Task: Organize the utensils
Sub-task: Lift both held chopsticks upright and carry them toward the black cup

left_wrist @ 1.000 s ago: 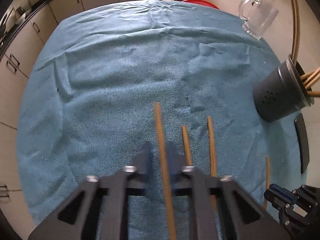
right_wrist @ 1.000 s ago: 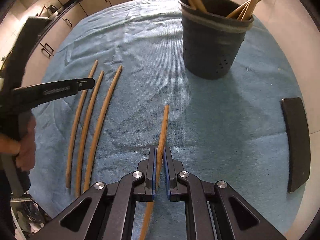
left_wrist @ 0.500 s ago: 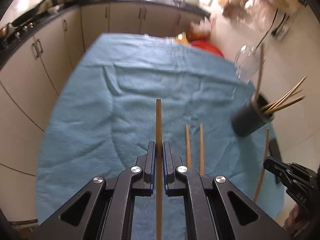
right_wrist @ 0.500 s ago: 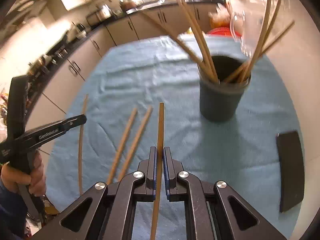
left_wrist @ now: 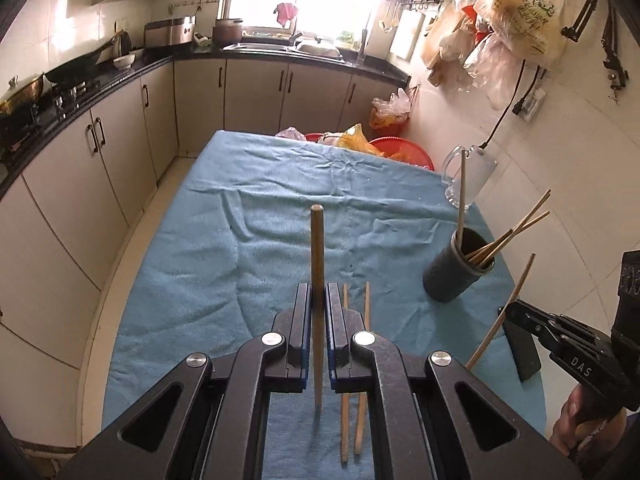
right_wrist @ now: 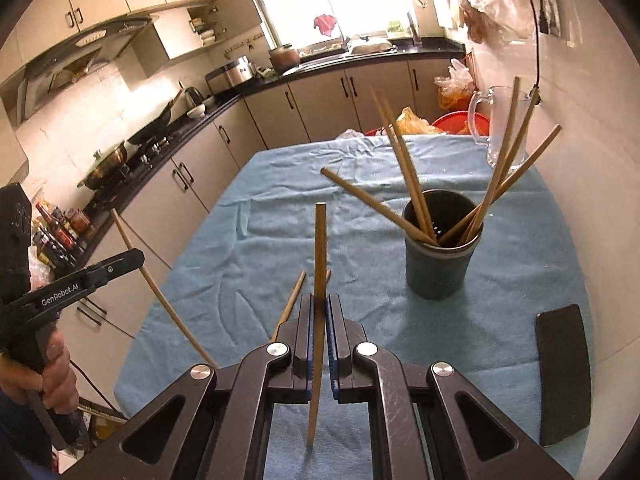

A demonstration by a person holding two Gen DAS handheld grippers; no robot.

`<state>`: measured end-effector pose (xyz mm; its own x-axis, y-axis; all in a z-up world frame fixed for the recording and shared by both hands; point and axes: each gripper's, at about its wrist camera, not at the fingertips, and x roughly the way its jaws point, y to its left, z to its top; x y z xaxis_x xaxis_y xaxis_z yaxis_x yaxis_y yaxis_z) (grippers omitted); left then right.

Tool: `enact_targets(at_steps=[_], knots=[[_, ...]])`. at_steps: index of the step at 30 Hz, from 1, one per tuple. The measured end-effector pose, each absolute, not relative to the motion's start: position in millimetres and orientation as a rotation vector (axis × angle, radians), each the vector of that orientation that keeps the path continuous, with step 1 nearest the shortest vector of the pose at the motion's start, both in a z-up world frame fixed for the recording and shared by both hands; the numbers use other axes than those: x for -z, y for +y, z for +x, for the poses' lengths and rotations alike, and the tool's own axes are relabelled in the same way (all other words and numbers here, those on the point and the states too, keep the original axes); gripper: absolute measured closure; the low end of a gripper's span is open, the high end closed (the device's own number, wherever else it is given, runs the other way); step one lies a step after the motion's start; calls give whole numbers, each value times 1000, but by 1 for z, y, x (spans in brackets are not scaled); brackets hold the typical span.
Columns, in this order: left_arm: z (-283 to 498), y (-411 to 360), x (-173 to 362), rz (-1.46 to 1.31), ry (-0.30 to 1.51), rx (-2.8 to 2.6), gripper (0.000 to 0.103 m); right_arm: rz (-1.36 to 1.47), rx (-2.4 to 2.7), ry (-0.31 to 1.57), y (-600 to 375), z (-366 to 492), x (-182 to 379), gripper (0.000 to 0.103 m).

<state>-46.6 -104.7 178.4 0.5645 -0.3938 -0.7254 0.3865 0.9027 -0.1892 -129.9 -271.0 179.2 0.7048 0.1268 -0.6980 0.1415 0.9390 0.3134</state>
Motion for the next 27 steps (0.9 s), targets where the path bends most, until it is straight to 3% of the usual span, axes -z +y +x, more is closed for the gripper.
enact_targets(at_steps=[27], knots=[[-39,-165,-254,28,728,624,97,434,210,561,-356,-199,-251,102]])
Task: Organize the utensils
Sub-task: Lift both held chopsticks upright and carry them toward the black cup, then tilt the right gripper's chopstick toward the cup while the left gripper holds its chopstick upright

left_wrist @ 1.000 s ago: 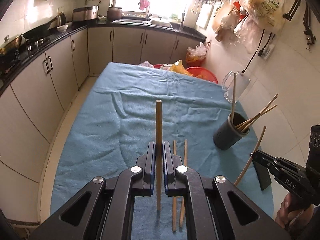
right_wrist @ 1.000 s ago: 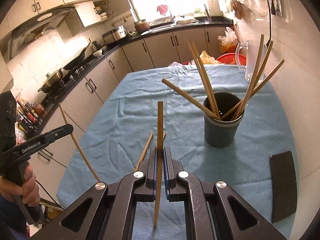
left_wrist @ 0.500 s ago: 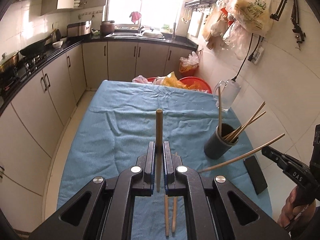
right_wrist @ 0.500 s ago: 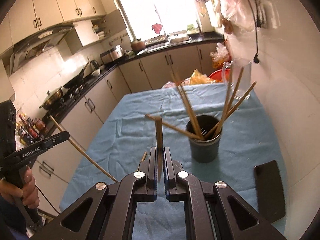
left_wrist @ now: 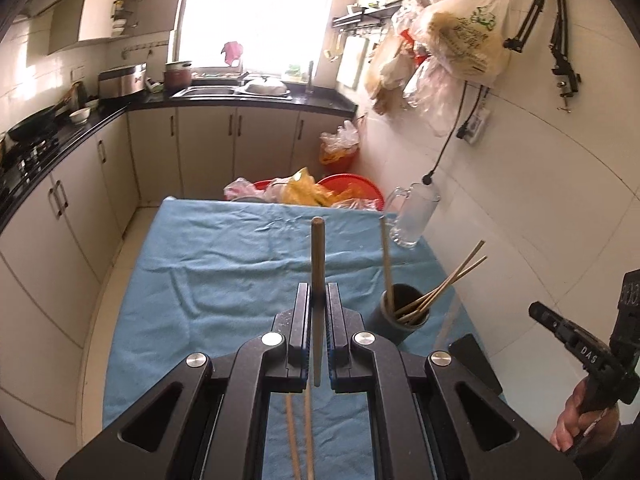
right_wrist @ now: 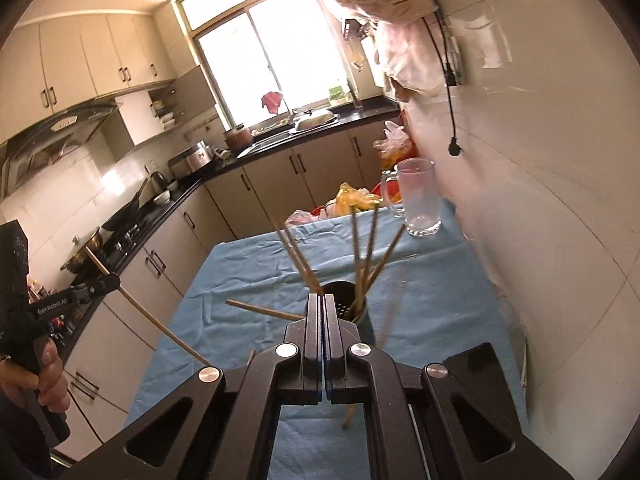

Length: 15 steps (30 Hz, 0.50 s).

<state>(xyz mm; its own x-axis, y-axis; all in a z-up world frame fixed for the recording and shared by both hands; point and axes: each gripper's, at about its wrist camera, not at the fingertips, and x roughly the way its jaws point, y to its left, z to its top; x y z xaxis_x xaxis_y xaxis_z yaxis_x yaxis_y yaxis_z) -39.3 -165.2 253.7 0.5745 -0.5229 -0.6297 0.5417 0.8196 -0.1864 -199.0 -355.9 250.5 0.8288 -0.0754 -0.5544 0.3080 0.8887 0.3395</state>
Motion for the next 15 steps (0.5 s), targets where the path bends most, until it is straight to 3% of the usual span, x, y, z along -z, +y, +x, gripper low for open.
enact_targets(at_steps=[10,14,15], knots=[[-43,-183,-244,40,751,661,97,800,262,732,-439,-203,-185,100],[-44,-180,-239,35,761,656,97,929,302,811,-477,-186,-150,94],[-44,-179,-239,35,763,653,97,942,310,822,-483,-180,-143,88]])
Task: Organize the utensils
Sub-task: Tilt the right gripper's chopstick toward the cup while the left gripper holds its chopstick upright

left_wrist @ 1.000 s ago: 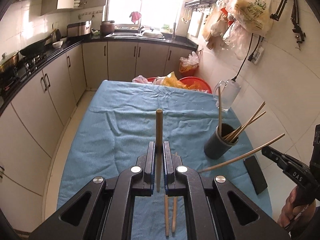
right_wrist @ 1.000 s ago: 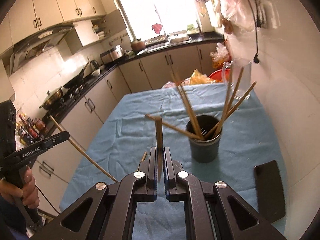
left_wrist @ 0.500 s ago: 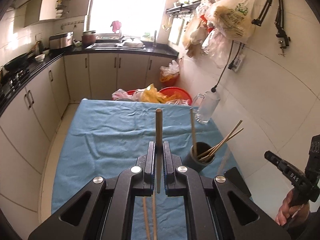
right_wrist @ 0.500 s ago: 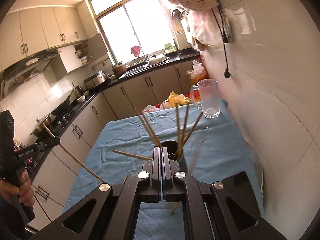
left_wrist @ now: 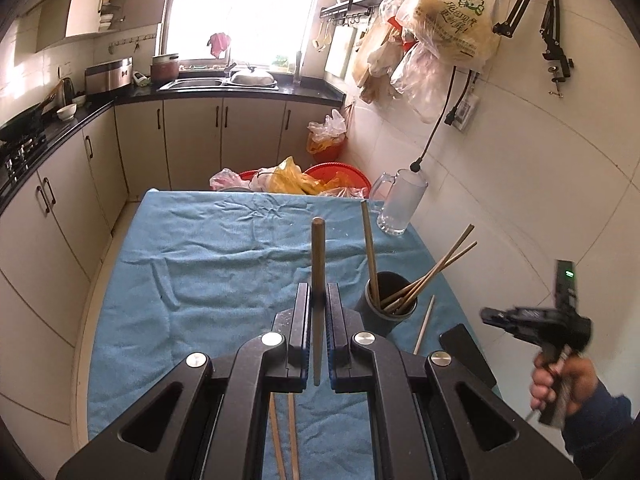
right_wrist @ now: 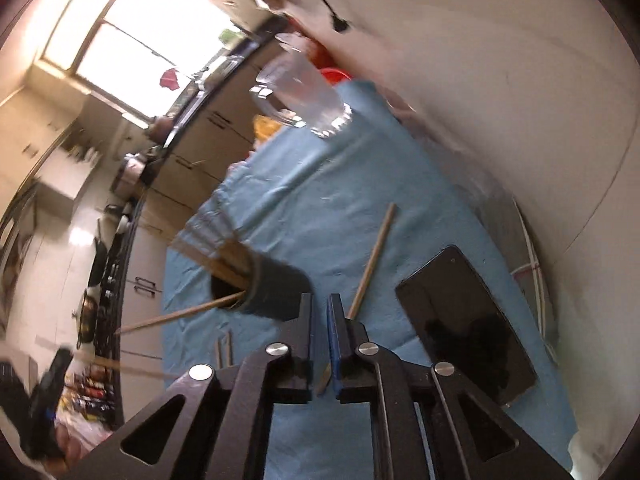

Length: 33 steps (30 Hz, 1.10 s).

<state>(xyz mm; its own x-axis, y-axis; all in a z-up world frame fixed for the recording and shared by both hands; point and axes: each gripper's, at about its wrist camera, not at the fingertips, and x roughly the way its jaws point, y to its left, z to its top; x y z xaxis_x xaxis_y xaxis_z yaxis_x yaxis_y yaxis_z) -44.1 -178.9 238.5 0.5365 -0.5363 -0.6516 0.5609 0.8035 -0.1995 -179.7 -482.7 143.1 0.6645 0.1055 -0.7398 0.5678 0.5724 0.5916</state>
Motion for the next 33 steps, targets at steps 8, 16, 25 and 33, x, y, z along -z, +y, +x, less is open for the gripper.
enact_targets(at_steps=[8,16,25,33], knots=[[-44,-159,-232,23,774,599,97,969,372,973,-508,-126,-86,79],[-43,-143,-226,18,789,551,97,853,464,1117,-517,-82,-50,80],[-41,-132,-218,9,813,517,97,701,525,1232,-511,-47,-39,82],[-40,-134,-220,12,807,538,97,724,506,1186,-510,-54,-39,97]])
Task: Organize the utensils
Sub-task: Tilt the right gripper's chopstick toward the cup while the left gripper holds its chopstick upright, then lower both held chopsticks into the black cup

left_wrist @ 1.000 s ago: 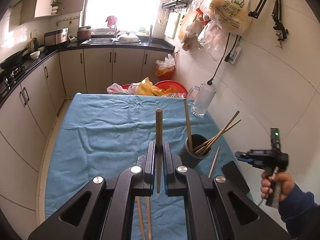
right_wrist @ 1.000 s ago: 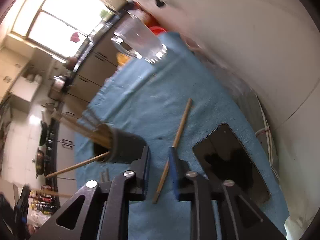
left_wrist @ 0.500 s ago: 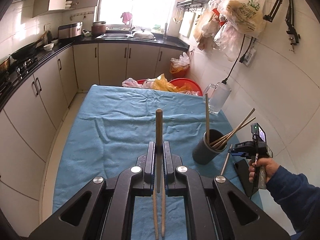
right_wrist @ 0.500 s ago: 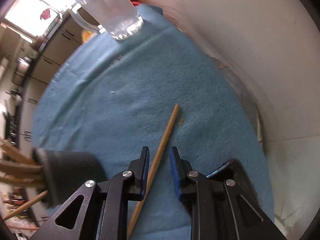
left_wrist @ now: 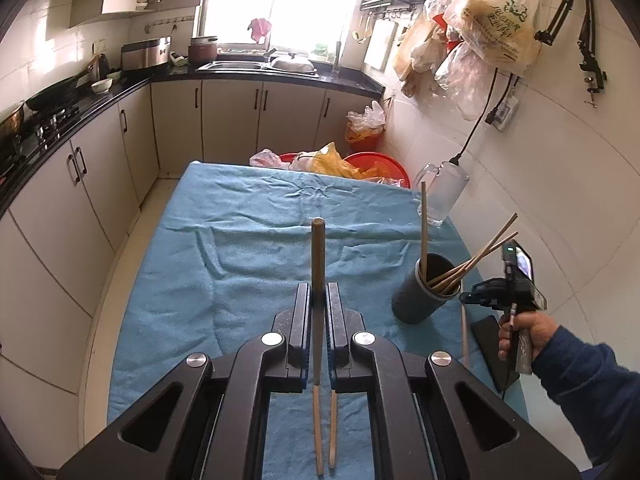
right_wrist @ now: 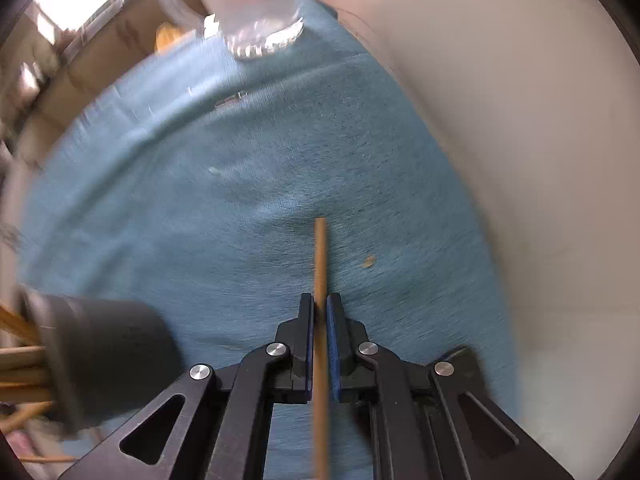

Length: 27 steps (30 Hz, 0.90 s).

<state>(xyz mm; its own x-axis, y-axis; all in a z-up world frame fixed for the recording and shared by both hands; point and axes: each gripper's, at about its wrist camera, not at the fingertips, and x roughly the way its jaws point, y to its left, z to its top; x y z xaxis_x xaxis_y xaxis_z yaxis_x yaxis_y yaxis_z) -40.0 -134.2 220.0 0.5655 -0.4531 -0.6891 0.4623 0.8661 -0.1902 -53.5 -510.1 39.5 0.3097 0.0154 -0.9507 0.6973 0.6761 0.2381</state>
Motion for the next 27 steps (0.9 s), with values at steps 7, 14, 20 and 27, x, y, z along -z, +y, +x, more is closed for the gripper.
enact_targets(at_steps=[7,14,20,27], knots=[[-39,-146,-229,18,785,578,97,732,445,890,-493,-106,-102,97],[-34,-156,-246,23,746,612,97,569,422,637,-447,-160,-192,97],[-22,-174,-271,24,703,662,97,481,405,469,-423,-183,-259,97],[0,-203,-294,3,684,713,97,455,369,385,-408,-195,-301,97]])
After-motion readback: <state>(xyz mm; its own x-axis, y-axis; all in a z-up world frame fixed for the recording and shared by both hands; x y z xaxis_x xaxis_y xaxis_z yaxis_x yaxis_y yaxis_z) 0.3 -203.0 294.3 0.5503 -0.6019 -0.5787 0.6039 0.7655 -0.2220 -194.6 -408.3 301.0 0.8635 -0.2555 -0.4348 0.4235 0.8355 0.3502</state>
